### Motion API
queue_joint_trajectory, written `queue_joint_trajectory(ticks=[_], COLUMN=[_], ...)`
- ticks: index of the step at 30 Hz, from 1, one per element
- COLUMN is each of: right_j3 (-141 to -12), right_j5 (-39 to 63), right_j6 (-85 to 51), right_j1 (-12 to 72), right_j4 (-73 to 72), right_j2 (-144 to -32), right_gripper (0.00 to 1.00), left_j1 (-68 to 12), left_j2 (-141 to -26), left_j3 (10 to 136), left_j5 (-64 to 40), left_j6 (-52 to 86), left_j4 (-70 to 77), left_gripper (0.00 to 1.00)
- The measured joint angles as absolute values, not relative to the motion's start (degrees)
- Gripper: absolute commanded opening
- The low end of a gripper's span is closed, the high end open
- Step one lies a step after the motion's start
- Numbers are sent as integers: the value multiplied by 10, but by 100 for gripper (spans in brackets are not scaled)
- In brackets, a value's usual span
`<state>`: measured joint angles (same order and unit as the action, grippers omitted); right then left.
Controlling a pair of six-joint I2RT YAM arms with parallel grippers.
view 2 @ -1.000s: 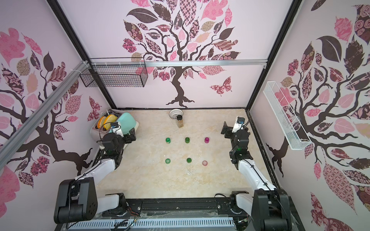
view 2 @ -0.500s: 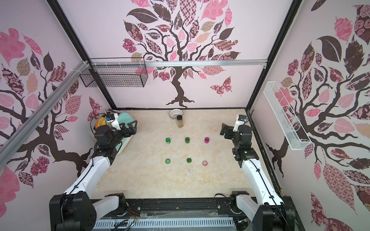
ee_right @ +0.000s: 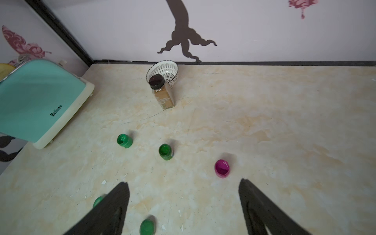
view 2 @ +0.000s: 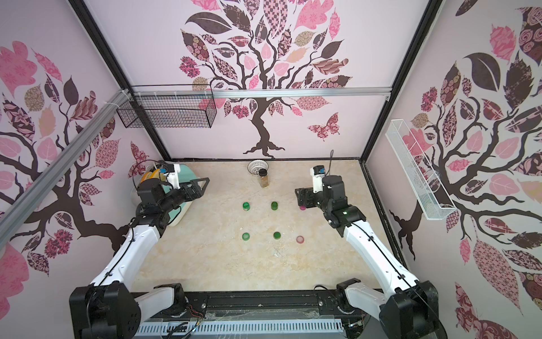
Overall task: Close the paint jar lid
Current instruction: Pick up the paint jar from the center of the board.
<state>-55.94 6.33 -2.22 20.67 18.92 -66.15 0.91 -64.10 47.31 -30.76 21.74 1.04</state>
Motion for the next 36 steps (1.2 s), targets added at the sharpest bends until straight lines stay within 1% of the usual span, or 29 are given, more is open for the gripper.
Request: queue_joint_trajectory(ticks=[1,3,5,8,13,17,20,24,27,31,36], right_j3=[-571,-594,-613,-631,-666,-726,-757,-795,-845,-911,-977], right_j5=[55,38,31,34,42,18,10,-7,-23,-45,-56], right_j6=[-17,-6,6,13,5,6,2,-7,-11,-14,-24], right_j1=[227,258,279,283,287,322,352,386,410,434,450], right_j4=[197,212,223,228,251,272,275,283,297,316,348], right_j2=[-675,-701,-732,-774,-834,-889,-921,-968,-1023,-1098,-1174], right_gripper=[90,98,99,99,97,95,91,90,87,83,76], left_j1=[-17,-61,-76,-75,-74,-74,-74,-74,-74,-74,-74], left_j2=[-624,-593,-566,-542,-502,-473,-472,-486,-490,-485,-474], left_j3=[472,466,456,437,403,399,399,399,399,399,399], left_j5=[-291,-268,-254,-232,-215,-212,-209,-199,-195,-192,-186], left_j6=[201,175,158,137,119,109,103,98,93,90,89], left_j4=[1,-12,-20,-32,-60,-72,-82,-105,-120,-126,-128], left_gripper=[98,98,98,98,98,98,98,98,98,98,98])
